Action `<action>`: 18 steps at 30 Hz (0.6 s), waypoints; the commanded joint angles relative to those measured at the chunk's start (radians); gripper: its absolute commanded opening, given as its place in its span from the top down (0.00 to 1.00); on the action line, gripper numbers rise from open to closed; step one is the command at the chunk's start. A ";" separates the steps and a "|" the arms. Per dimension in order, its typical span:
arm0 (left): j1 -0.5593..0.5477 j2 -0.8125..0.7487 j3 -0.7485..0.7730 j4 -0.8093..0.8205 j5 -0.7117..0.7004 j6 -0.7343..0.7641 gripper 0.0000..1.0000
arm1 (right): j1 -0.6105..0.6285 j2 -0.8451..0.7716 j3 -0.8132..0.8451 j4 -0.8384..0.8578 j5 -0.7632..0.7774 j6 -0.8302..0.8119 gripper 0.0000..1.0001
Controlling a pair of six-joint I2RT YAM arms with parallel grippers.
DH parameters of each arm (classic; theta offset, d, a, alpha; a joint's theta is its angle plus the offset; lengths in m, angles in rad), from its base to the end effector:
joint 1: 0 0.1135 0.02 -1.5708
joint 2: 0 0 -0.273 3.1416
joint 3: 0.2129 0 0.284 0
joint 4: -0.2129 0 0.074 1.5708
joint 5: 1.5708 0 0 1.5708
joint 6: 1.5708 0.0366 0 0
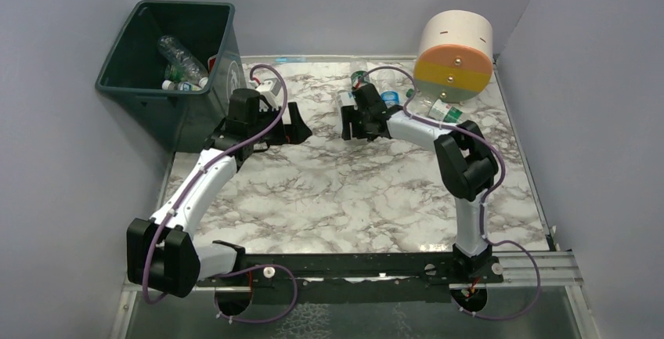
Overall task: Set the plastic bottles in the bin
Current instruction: Pick up the plastic bottle at the center of the board.
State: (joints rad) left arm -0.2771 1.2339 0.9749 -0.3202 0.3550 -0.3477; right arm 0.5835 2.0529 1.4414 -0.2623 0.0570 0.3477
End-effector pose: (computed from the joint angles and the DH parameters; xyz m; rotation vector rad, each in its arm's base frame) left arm 0.2890 -0.0954 0.2988 0.1352 2.1985 -0.7387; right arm 0.4011 0.2623 0.1604 -0.2654 2.4588 0.3404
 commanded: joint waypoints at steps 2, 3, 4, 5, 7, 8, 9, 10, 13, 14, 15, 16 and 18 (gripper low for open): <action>-0.005 -0.007 -0.033 0.060 0.014 -0.012 0.01 | 0.003 -0.093 -0.039 0.043 -0.043 0.001 0.39; -0.005 -0.006 -0.039 0.065 0.015 -0.014 0.01 | 0.003 -0.106 -0.053 0.048 -0.047 0.006 0.39; -0.004 -0.004 -0.042 0.070 0.014 -0.015 0.01 | 0.002 -0.124 -0.069 0.056 -0.054 0.014 0.39; -0.004 -0.003 -0.046 0.074 0.016 -0.016 0.01 | 0.002 -0.141 -0.086 0.067 -0.063 0.021 0.39; -0.005 0.001 -0.054 0.085 0.021 -0.022 0.01 | 0.004 -0.185 -0.134 0.090 -0.087 0.039 0.39; -0.005 0.001 -0.060 0.091 0.026 -0.027 0.01 | 0.005 -0.211 -0.160 0.102 -0.097 0.051 0.39; -0.006 0.001 -0.066 0.098 0.028 -0.031 0.01 | 0.006 -0.237 -0.190 0.117 -0.107 0.060 0.39; -0.007 0.001 -0.072 0.104 0.030 -0.033 0.01 | 0.007 -0.260 -0.213 0.127 -0.118 0.070 0.39; -0.010 -0.001 -0.097 0.123 0.031 -0.042 0.01 | 0.010 -0.331 -0.287 0.151 -0.154 0.091 0.39; -0.010 -0.002 -0.106 0.132 0.035 -0.048 0.01 | 0.012 -0.354 -0.310 0.158 -0.168 0.098 0.40; -0.011 -0.001 -0.112 0.140 0.040 -0.053 0.01 | 0.014 -0.374 -0.331 0.162 -0.180 0.103 0.40; -0.012 0.000 -0.118 0.148 0.043 -0.059 0.01 | 0.015 -0.395 -0.352 0.167 -0.190 0.111 0.40; -0.016 0.002 -0.123 0.162 0.045 -0.069 0.01 | 0.016 -0.442 -0.392 0.182 -0.215 0.126 0.41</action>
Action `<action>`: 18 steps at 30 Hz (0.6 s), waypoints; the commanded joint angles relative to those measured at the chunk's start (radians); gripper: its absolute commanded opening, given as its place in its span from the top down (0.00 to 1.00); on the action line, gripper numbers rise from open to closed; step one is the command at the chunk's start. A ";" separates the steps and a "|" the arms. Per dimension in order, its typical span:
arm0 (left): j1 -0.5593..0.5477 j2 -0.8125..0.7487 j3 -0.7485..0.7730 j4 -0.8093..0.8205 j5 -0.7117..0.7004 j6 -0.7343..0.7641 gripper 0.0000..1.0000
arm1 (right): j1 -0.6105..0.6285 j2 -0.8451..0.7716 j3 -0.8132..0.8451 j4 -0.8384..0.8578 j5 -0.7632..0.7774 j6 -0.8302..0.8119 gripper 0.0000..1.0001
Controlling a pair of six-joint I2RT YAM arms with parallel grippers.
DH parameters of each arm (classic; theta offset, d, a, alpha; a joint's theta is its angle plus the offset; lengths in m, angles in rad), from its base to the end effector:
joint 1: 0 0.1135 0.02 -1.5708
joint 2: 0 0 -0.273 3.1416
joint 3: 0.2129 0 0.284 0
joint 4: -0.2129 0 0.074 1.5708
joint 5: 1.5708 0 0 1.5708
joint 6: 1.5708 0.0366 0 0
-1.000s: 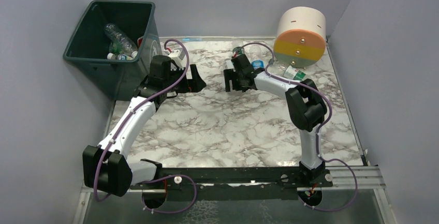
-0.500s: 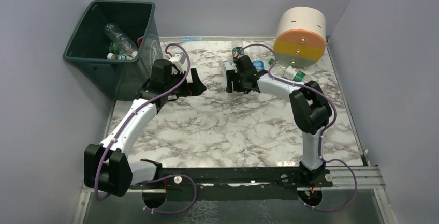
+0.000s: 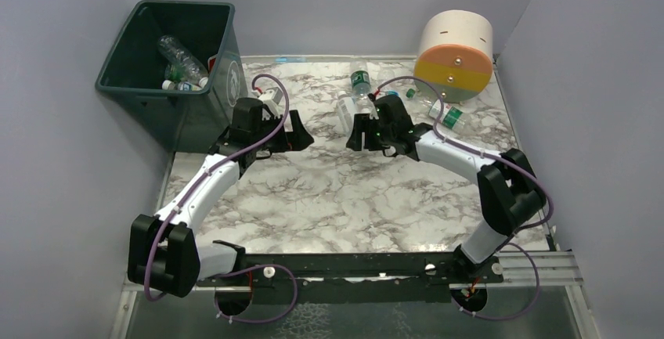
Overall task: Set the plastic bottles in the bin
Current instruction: Pick up the plastic bottle at the center of the board.
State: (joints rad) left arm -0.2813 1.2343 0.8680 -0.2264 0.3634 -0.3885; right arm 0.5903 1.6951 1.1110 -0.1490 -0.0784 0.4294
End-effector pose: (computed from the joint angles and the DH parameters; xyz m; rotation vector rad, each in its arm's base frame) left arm 0.2849 -0.0959 0.2673 0.0975 2.2214 -0.7711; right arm 0.3312 0.2254 0.2074 -0.2326 2.3681 0.5984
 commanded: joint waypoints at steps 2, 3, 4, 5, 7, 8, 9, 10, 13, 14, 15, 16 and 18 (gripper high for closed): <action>-0.013 0.001 -0.017 0.078 0.036 -0.035 0.01 | 0.009 -0.121 -0.097 0.083 -0.103 0.056 0.41; -0.015 0.001 -0.018 0.081 0.038 -0.038 0.01 | 0.009 -0.135 -0.111 0.087 -0.110 0.060 0.41; -0.015 0.001 -0.019 0.086 0.039 -0.042 0.01 | 0.009 -0.150 -0.124 0.092 -0.118 0.065 0.41; -0.016 0.001 -0.022 0.091 0.043 -0.048 0.01 | 0.009 -0.162 -0.135 0.098 -0.129 0.069 0.41; -0.017 0.000 -0.028 0.109 0.054 -0.067 0.01 | 0.009 -0.189 -0.158 0.116 -0.148 0.078 0.41; -0.019 -0.001 -0.032 0.117 0.058 -0.075 0.01 | 0.009 -0.200 -0.171 0.125 -0.154 0.084 0.41; -0.020 -0.003 -0.035 0.126 0.061 -0.082 0.01 | 0.009 -0.211 -0.178 0.134 -0.159 0.089 0.41; -0.022 -0.007 -0.039 0.132 0.061 -0.090 0.01 | 0.009 -0.218 -0.182 0.140 -0.163 0.094 0.41; -0.024 -0.017 -0.044 0.147 0.060 -0.109 0.01 | 0.009 -0.229 -0.184 0.157 -0.179 0.108 0.41; -0.025 -0.018 -0.044 0.150 0.061 -0.116 0.01 | 0.009 -0.231 -0.184 0.163 -0.184 0.112 0.41; -0.025 -0.018 -0.042 0.152 0.064 -0.122 0.01 | 0.009 -0.234 -0.184 0.169 -0.190 0.117 0.41; -0.025 -0.017 -0.041 0.156 0.067 -0.128 0.01 | 0.009 -0.235 -0.185 0.176 -0.197 0.122 0.41; -0.027 -0.016 -0.044 0.168 0.078 -0.146 0.01 | 0.009 -0.242 -0.191 0.194 -0.208 0.133 0.41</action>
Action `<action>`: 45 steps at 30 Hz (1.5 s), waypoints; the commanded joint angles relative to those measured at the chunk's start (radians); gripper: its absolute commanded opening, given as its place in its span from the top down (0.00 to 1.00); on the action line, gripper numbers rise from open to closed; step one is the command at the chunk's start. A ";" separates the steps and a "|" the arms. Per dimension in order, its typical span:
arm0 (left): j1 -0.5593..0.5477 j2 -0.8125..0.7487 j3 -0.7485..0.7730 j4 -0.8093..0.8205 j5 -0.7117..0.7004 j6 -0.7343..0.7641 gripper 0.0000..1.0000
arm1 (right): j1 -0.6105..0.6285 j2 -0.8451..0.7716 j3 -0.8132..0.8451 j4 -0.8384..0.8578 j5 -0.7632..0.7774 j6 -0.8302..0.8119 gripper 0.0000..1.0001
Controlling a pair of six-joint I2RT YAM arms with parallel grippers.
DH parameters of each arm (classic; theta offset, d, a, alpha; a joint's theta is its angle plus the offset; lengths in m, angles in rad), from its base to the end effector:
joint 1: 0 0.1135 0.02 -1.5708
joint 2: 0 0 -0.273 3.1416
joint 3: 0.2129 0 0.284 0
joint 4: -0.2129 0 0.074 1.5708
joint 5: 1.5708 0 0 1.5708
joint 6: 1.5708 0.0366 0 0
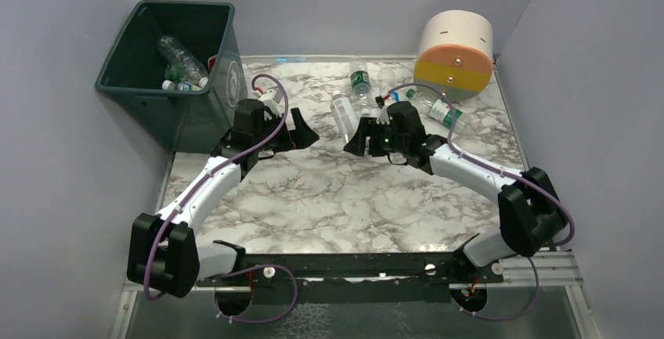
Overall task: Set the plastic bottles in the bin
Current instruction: Pick up the plastic bottle at the center of the board, then place the plastic bottle in the trash bin.
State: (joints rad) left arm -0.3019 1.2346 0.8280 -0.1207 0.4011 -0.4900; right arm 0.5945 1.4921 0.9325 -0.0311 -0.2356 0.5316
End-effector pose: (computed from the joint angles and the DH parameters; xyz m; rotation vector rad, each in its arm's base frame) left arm 0.2838 -0.1033 0.2624 0.0486 2.1795 -0.8862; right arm 0.2907 0.2068 0.2281 -0.2156 2.2750 0.8776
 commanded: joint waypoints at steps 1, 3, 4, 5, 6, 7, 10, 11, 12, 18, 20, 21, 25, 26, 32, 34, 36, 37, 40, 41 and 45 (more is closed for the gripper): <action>-0.006 -0.018 -0.006 0.070 0.045 -0.056 0.01 | 0.005 -0.044 -0.016 0.088 -0.055 0.035 0.41; -0.006 -0.020 -0.011 0.094 0.061 -0.084 0.01 | 0.005 -0.054 -0.021 0.100 -0.059 0.042 0.41; -0.006 -0.022 -0.014 0.108 0.070 -0.102 0.01 | 0.005 -0.060 -0.022 0.105 -0.061 0.043 0.41; -0.006 -0.025 -0.020 0.129 0.080 -0.124 0.01 | 0.005 -0.065 -0.022 0.109 -0.063 0.045 0.41; -0.006 -0.027 -0.026 0.150 0.092 -0.147 0.01 | 0.004 -0.073 -0.023 0.112 -0.063 0.046 0.41; -0.006 -0.027 -0.031 0.173 0.107 -0.173 0.01 | 0.005 -0.080 -0.024 0.115 -0.064 0.047 0.41; -0.006 -0.027 -0.048 0.238 0.136 -0.250 0.01 | 0.005 -0.105 -0.021 0.119 -0.063 0.045 0.41; -0.006 -0.025 -0.051 0.246 0.138 -0.273 0.01 | 0.004 -0.113 -0.016 0.117 -0.064 0.044 0.41; -0.006 -0.023 -0.052 0.251 0.139 -0.289 0.01 | 0.005 -0.120 -0.013 0.116 -0.065 0.042 0.41; -0.006 -0.021 -0.070 0.349 0.146 -0.420 0.01 | 0.005 -0.136 -0.008 0.123 -0.100 0.046 0.40; -0.006 -0.017 -0.092 0.429 0.155 -0.512 0.01 | 0.005 -0.144 -0.020 0.132 -0.111 0.051 0.40; -0.005 -0.011 -0.097 0.458 0.160 -0.543 0.01 | 0.005 -0.152 -0.027 0.138 -0.117 0.055 0.41; -0.006 0.000 -0.094 0.514 0.149 -0.602 0.01 | 0.005 -0.183 -0.041 0.157 -0.149 0.063 0.40; -0.006 0.000 -0.090 0.515 0.140 -0.605 0.01 | 0.004 -0.190 -0.044 0.162 -0.165 0.065 0.40; -0.007 0.006 -0.095 0.562 0.116 -0.651 0.01 | 0.016 -0.200 -0.074 0.197 -0.206 0.093 0.40; -0.011 0.010 -0.094 0.568 0.107 -0.657 0.01 | 0.031 -0.201 -0.083 0.214 -0.206 0.099 0.40; -0.011 0.011 -0.093 0.572 0.099 -0.662 0.01 | 0.049 -0.192 -0.080 0.221 -0.204 0.105 0.40; -0.011 0.012 -0.093 0.576 0.095 -0.665 0.01 | 0.060 -0.184 -0.075 0.221 -0.204 0.104 0.40; -0.017 0.020 -0.088 0.580 0.089 -0.665 0.01 | 0.084 -0.166 -0.067 0.235 -0.199 0.109 0.40; -0.018 0.024 -0.086 0.581 0.089 -0.664 0.01 | 0.091 -0.161 -0.063 0.239 -0.198 0.111 0.40; -0.019 0.028 -0.093 0.584 0.084 -0.664 0.01 | 0.112 -0.141 -0.044 0.247 -0.195 0.113 0.40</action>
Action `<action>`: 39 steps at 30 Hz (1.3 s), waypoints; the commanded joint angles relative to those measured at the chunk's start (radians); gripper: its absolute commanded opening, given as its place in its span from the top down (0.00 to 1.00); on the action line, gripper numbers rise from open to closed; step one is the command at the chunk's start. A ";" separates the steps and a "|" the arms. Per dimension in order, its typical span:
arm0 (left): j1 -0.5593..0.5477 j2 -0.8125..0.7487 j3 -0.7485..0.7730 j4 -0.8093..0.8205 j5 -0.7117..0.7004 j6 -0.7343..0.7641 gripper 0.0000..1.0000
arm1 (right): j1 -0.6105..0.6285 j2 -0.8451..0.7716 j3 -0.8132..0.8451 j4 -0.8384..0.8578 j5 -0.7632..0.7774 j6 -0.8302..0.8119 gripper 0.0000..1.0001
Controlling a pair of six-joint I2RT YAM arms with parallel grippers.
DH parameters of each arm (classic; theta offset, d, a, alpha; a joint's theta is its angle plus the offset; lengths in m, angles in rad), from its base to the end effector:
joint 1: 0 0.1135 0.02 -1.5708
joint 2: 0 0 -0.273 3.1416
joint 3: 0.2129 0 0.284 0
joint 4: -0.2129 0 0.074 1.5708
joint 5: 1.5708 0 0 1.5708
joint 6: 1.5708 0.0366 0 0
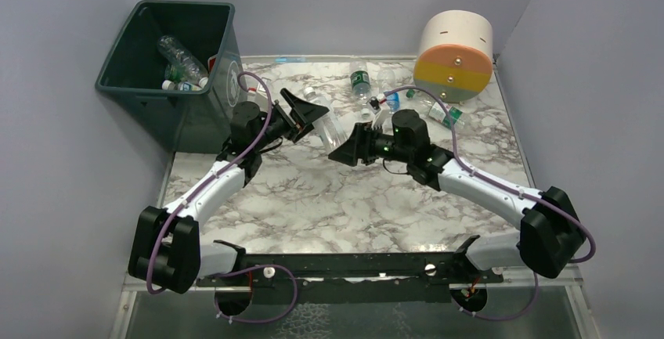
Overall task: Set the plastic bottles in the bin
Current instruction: Place the plastic bottle in the trash bin.
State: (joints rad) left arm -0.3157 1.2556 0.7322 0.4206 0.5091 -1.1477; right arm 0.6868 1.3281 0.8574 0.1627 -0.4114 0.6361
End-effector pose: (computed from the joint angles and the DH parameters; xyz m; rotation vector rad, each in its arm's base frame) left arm 0.2903 -0.1136 0.2754 -0.3513 1.8725 -1.4770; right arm 0.2471 0.2215 0.2735 -0.3632 2.0336 1.2536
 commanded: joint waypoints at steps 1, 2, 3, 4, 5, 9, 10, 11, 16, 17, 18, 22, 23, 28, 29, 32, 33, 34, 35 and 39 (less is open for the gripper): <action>-0.006 0.006 0.001 0.043 -0.026 -0.006 0.01 | 0.026 0.028 0.036 0.053 -0.018 0.008 0.40; -0.005 0.003 0.000 0.043 -0.028 -0.006 0.01 | 0.032 0.033 0.038 0.053 -0.017 0.008 0.40; -0.006 0.001 -0.001 0.044 -0.031 -0.005 0.01 | 0.036 0.035 0.038 0.054 -0.014 0.008 0.40; -0.005 -0.001 -0.002 0.044 -0.031 -0.003 0.01 | 0.038 0.038 0.038 0.058 -0.010 0.008 0.40; -0.006 -0.003 -0.003 0.044 -0.032 -0.002 0.01 | 0.041 0.039 0.037 0.058 -0.007 0.010 0.40; -0.005 -0.011 -0.013 0.044 -0.034 0.003 0.06 | 0.043 0.042 0.027 0.064 0.003 0.014 0.40; -0.006 -0.012 -0.016 0.044 -0.034 0.005 0.07 | 0.043 0.043 0.026 0.065 0.005 0.014 0.40; -0.006 -0.013 -0.018 0.044 -0.033 0.006 0.10 | 0.043 0.043 0.025 0.066 0.005 0.015 0.40; -0.007 -0.013 -0.025 0.043 -0.031 0.011 0.21 | 0.045 0.041 0.030 0.069 0.007 0.017 0.40; -0.007 -0.012 -0.026 0.043 -0.030 0.012 0.23 | 0.045 0.043 0.032 0.069 0.007 0.017 0.40; -0.006 -0.011 -0.026 0.043 -0.029 0.012 0.25 | 0.045 0.044 0.035 0.069 0.005 0.017 0.40; -0.007 -0.007 -0.027 0.043 -0.029 0.016 0.37 | 0.045 0.046 0.045 0.068 -0.001 0.017 0.38; -0.007 -0.007 -0.028 0.043 -0.029 0.018 0.38 | 0.045 0.046 0.046 0.067 -0.002 0.017 0.37; -0.005 -0.003 -0.034 0.043 -0.032 0.029 0.39 | 0.046 0.044 0.058 0.046 -0.008 0.011 0.33; -0.007 -0.001 -0.035 0.043 -0.033 0.031 0.39 | 0.046 0.041 0.060 0.041 -0.009 0.009 0.32; -0.006 0.002 -0.037 0.042 -0.033 0.037 0.39 | 0.046 0.035 0.067 0.024 -0.010 0.005 0.26; -0.006 0.002 -0.038 0.043 -0.035 0.040 0.39 | 0.046 0.032 0.069 0.017 -0.011 0.004 0.24; -0.006 0.004 -0.038 0.043 -0.036 0.042 0.39 | 0.046 0.027 0.072 0.008 -0.011 0.002 0.22; -0.007 0.004 -0.038 0.042 -0.036 0.045 0.39 | 0.046 0.024 0.073 -0.001 -0.010 0.001 0.21; -0.007 0.012 -0.041 0.043 -0.038 0.057 0.39 | 0.046 -0.004 0.076 -0.038 0.001 -0.007 0.16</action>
State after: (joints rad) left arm -0.3164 1.2617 0.7048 0.4404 0.4812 -1.1328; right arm 0.7269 1.3666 0.8951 0.1509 -0.4107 0.6521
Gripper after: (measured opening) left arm 0.621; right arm 0.821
